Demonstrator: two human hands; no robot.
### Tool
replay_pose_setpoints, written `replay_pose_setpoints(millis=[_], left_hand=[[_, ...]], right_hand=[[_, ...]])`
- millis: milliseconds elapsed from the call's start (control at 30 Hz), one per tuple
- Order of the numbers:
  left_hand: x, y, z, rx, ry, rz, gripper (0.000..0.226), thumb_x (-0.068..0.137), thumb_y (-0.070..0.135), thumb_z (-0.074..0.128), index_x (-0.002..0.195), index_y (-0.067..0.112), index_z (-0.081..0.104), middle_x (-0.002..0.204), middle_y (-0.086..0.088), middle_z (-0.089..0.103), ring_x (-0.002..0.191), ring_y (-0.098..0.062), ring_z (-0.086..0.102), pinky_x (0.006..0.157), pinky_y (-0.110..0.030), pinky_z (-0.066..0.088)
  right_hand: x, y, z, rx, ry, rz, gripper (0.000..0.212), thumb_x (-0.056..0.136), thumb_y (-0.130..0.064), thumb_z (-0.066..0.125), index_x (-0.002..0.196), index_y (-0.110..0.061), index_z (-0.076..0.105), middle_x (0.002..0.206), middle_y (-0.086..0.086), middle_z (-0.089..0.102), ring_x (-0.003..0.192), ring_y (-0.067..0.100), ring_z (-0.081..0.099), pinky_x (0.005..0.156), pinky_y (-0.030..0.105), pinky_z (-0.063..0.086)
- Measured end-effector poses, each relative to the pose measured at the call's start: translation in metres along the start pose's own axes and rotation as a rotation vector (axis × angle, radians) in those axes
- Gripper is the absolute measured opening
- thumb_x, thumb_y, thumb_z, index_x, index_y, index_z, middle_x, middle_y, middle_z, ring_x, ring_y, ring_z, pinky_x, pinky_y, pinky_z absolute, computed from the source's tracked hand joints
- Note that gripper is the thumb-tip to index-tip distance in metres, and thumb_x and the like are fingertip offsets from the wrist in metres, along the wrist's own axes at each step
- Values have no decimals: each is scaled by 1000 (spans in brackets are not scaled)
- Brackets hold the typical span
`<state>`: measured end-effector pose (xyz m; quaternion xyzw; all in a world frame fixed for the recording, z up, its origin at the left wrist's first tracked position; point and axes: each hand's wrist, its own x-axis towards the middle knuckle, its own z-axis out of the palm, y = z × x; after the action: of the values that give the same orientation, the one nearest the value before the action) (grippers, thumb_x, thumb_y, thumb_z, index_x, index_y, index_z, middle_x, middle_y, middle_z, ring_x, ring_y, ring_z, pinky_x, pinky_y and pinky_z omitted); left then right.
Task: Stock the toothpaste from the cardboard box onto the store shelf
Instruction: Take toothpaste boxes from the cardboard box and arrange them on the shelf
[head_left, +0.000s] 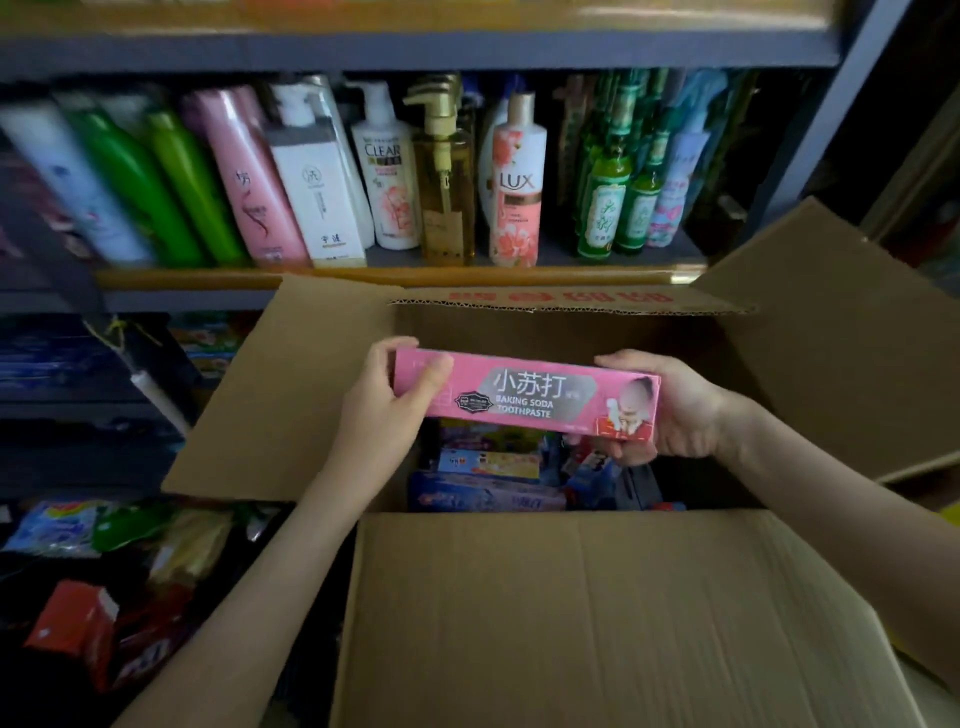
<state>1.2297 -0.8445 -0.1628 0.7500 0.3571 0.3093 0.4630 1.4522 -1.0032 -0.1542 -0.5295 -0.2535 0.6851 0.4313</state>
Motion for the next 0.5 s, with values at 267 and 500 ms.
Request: replay_pose_setpoints(millis=[267,500], left_hand=[[-27,2,-11,41,57,-64,43,97,53,43,101,14,59,83,1,63,78,-15,61,65,-25,41],[-19,-6,-20,48,-64,-123,34,99,50,37,108,23,56,100,-3,68,97,-16,64,88,-32,50]], right_hand=[[-8,14,19,-98,227,-68,82,93,-68,15,107,-3,63,76,18,63,52,24,55,50,27,45],[-6,21,26,-205,190,-220,65,81,-51,58,126,-6,44,96,10,58,74,16,58,63,24,50]])
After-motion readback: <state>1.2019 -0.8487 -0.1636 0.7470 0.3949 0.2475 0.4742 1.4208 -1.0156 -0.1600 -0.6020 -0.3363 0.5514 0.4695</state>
